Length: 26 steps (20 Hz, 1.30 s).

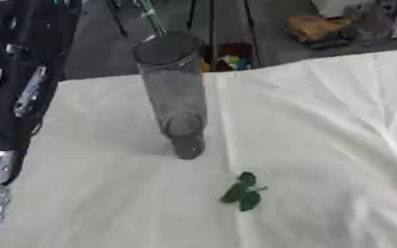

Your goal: Arrange flowers into the vase.

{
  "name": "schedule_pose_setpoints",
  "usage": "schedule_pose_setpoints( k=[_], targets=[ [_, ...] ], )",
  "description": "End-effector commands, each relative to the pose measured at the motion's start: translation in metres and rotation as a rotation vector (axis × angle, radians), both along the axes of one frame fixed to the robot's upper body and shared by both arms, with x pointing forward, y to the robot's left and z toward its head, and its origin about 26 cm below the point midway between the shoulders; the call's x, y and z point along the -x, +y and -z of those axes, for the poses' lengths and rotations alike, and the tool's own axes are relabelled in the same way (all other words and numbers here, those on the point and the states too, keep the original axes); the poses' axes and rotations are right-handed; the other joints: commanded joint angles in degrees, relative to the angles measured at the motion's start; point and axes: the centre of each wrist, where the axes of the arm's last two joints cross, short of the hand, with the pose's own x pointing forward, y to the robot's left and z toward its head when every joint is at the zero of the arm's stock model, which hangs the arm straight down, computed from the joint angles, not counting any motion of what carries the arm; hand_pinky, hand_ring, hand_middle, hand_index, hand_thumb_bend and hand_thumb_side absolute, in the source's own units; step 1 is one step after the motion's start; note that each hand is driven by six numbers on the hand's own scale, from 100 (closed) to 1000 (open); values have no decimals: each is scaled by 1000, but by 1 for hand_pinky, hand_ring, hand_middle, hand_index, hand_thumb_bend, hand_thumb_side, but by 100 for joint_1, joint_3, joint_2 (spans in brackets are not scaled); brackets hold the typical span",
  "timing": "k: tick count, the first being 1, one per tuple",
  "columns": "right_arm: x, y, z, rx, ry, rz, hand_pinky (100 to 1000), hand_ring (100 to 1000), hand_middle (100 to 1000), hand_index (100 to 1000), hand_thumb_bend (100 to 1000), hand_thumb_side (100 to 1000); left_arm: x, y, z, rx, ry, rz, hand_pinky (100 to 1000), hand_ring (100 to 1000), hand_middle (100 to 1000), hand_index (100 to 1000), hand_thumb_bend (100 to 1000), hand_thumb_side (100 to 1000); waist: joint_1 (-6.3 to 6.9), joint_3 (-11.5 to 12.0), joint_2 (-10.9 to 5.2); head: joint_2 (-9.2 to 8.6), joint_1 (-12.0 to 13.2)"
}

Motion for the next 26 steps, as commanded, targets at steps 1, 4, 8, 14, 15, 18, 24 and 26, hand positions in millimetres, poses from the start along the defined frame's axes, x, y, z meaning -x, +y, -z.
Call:
schedule_pose_setpoints(
  k=[1, 4, 8, 14, 15, 18, 24, 26],
  targets=[
    [1, 0, -6, -6, -14, -8, 670, 696, 521, 763, 100, 1000, 4, 3, -7, -4, 8, -48, 100, 100, 100, 100, 100, 585, -13, 4, -97, -69, 7],
    [1, 0, -6, -7, -13, -10, 670, 696, 521, 763, 100, 1000, 2, 3, -4, -10, 19, -58, 100, 100, 100, 100, 100, 584, -15, -5, -90, -95, -1],
    [1, 0, -7, -11, -15, -14, 671, 697, 521, 764, 100, 1000, 1, 1, -2, -17, 23, -62, 100, 100, 100, 100, 100, 584, -10, -21, -70, -122, 23],
    [1, 1, -7, -18, -15, -18, 671, 697, 521, 764, 100, 1000, -1, 0, 3, -19, 34, -62, 100, 100, 100, 100, 100, 589, -12, -54, -30, -170, 50],
    [0, 1, -7, -18, -15, -19, 671, 698, 521, 764, 100, 1000, -1, -1, 3, -18, 36, -59, 100, 100, 100, 100, 100, 588, -11, -60, -23, -178, 52],
    [0, 1, -8, -21, -15, -21, 672, 698, 521, 765, 100, 1000, -1, -3, 5, -18, 39, -55, 100, 100, 100, 100, 100, 589, -10, -74, -7, -190, 58],
    [0, 2, -8, -24, -17, -28, 673, 699, 520, 765, 100, 1000, -3, -6, 9, -28, 49, -54, 100, 100, 100, 100, 100, 592, -17, -102, 25, -204, 70],
    [0, 2, -8, -25, -16, -31, 673, 700, 520, 766, 100, 1000, -4, -7, 11, -33, 51, -54, 100, 100, 100, 100, 100, 591, -22, -108, 36, -205, 69]
  ],
)
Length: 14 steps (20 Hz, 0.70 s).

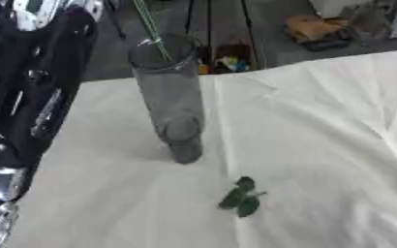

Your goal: Arrange flowers into the vase.

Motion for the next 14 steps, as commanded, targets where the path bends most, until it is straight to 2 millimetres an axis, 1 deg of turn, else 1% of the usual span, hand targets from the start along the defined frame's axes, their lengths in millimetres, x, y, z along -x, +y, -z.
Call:
schedule_pose_setpoints(
  k=[1, 14],
  targets=[
    [1, 0, -6, 1, -21, -9, 673, 700, 520, 766, 100, 1000, 5, 1, -8, 0, 8, -47, 100, 100, 100, 100, 100, 592, -39, -11, -95, -50, 21],
    [1, 0, -7, -10, -21, -13, 675, 701, 520, 767, 100, 1000, 2, -3, 3, -37, 37, -58, 100, 100, 100, 100, 100, 592, -64, -17, -67, -88, 14]
  ],
)
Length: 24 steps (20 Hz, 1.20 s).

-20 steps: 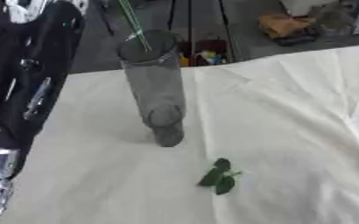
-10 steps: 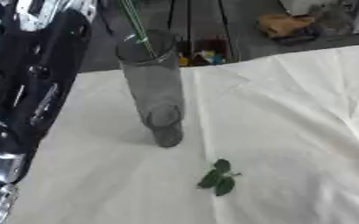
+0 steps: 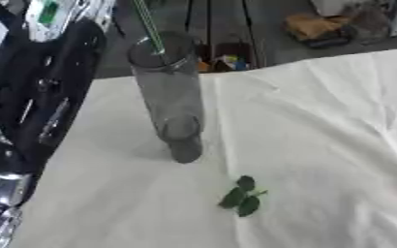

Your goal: Arrange flowers into the vase.

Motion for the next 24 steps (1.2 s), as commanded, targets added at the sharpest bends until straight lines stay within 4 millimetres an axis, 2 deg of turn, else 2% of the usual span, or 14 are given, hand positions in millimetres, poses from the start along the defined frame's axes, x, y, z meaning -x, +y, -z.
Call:
schedule_pose_setpoints(
  k=[1, 24],
  targets=[
    [1, 0, -7, -3, -23, -6, 675, 701, 520, 767, 100, 1000, 6, 0, -8, -2, 12, -46, 100, 100, 100, 100, 100, 593, -45, 8, -106, -70, -5],
    [0, 0, -9, -13, -22, -9, 676, 702, 520, 767, 100, 1000, -2, -3, 9, -54, 74, -83, 100, 100, 100, 100, 100, 632, -55, -10, -125, -146, -19]
  ],
)
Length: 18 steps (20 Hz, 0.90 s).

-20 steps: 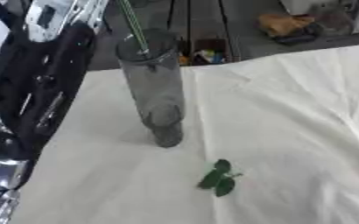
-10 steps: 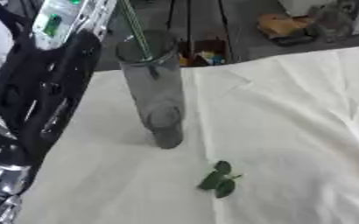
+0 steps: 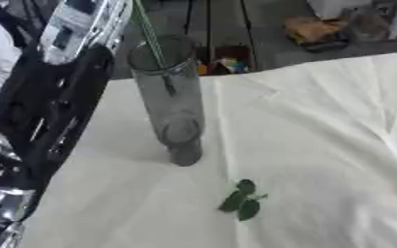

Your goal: Arrange flowers into the vase.

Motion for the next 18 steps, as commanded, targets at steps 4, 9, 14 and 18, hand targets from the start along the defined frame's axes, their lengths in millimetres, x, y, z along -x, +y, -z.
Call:
schedule_pose_setpoints(
  k=[4, 9, 14, 18],
  targets=[
    [1, 0, -7, -5, -22, -2, 677, 702, 520, 767, 100, 1000, 4, 2, -8, -3, 29, -78, 100, 100, 100, 100, 100, 659, -47, -19, -136, -84, -10],
    [1, 0, -7, -6, -23, -4, 677, 703, 520, 767, 100, 1000, 2, 2, -4, -17, 46, -73, 100, 100, 100, 100, 100, 721, -46, -24, -125, -107, -15],
    [1, 0, -7, -9, -23, -4, 677, 703, 519, 768, 100, 1000, 0, 3, -2, -18, 59, -71, 100, 100, 100, 100, 100, 767, -50, -29, -113, -122, -20],
    [1, 0, -7, -10, -22, -2, 677, 703, 519, 767, 100, 1000, -1, 3, 0, -30, 69, -79, 100, 126, 103, 100, 100, 778, -53, -24, -108, -122, -28]
  ],
)
